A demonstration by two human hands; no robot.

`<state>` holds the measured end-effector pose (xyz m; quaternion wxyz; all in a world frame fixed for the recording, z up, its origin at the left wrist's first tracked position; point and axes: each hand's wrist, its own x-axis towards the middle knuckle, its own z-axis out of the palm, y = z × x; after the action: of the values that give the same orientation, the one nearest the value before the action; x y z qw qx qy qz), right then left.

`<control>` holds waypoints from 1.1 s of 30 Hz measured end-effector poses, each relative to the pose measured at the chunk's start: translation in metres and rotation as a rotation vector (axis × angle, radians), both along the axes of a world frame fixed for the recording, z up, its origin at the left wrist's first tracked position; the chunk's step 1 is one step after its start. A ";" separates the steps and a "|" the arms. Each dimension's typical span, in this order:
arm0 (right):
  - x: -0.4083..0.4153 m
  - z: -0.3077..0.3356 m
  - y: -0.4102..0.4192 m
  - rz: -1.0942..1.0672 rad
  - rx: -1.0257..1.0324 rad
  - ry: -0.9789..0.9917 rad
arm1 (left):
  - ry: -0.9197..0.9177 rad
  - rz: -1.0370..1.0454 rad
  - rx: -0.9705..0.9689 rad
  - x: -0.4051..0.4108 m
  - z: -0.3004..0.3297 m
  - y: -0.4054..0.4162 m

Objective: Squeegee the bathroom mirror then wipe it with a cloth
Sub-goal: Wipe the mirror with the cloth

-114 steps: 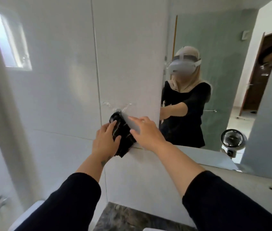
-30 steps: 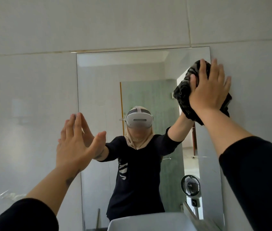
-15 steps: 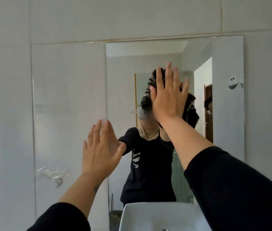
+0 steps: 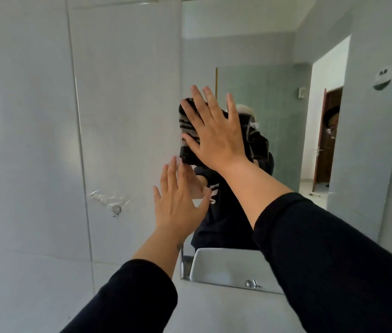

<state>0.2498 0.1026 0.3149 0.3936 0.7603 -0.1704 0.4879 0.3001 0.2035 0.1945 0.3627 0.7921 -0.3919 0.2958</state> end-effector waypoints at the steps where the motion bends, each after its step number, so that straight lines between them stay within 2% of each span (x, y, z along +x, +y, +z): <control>1: -0.007 -0.004 -0.005 -0.008 0.000 0.000 | 0.016 -0.008 -0.001 -0.002 -0.001 -0.001; 11: -0.097 -0.016 -0.070 -0.076 0.067 -0.075 | 0.016 0.091 0.075 -0.018 -0.004 -0.014; 17: -0.146 -0.023 -0.107 -0.076 0.135 -0.160 | 0.002 0.129 0.056 -0.019 -0.006 -0.020; 23: -0.188 -0.031 -0.140 -0.146 0.276 -0.396 | -0.021 0.157 0.045 -0.012 -0.009 -0.023; 26: -0.203 -0.042 -0.151 -0.160 0.328 -0.432 | -0.040 0.160 0.037 -0.011 -0.010 -0.023; 33: -0.197 -0.102 -0.153 -0.210 0.383 -0.586 | -0.042 0.121 0.016 -0.011 -0.011 -0.023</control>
<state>0.0530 -0.0507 0.2128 0.2266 0.6266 -0.4411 0.6012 0.2892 0.1810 0.1834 0.3296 0.8107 -0.3533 0.3307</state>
